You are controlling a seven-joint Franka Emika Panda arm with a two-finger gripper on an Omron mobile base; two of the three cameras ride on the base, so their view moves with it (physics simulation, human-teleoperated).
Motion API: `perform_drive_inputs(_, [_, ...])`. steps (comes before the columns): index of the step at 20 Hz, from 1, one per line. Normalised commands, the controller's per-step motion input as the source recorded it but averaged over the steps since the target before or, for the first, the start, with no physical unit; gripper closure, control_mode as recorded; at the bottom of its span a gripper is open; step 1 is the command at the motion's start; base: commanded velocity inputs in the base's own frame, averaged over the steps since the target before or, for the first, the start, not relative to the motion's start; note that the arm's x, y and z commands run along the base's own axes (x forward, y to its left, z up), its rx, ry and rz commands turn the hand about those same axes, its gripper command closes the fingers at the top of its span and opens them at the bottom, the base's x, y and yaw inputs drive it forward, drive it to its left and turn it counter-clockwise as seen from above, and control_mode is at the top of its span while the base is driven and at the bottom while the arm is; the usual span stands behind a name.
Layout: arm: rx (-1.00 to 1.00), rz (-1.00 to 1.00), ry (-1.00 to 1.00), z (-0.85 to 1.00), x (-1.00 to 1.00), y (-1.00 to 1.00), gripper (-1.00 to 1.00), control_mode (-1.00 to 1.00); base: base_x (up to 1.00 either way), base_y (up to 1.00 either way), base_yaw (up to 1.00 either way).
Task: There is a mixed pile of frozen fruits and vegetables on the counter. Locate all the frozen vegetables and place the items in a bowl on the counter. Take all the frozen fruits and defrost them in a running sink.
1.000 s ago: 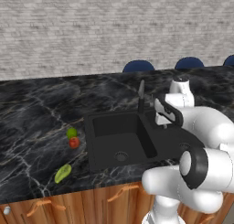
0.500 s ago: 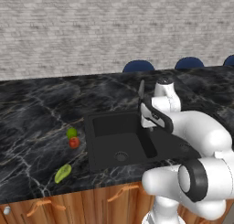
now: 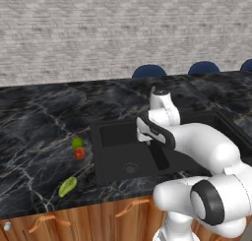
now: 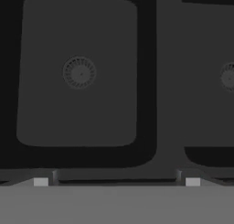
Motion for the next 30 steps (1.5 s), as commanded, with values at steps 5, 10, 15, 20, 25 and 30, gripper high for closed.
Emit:
perform_drive_inputs(5, [0.01,0.09,-0.08,0.00,0.02,0.41,-1.00,-1.00,0.00,0.00,0.00])
perform_drive_inputs(10, [0.03,0.13,-0.08,0.00,0.00,0.31,-1.00,-1.00,0.00,0.00,0.00])
perform_drive_inputs(15, [0.07,0.14,0.01,0.05,0.01,0.26,-1.00,-1.00,0.00,0.00,0.00])
perform_drive_inputs(20, [0.13,0.11,0.06,0.04,0.07,0.28,-1.00,-1.00,0.00,0.00,0.00])
perform_drive_inputs(25, [0.06,0.07,0.03,-0.03,0.02,0.43,-1.00,-1.00,0.00,0.00,0.00])
perform_drive_inputs(30, [0.06,0.04,0.05,0.02,0.06,0.47,-1.00,-1.00,0.00,0.00,0.00])
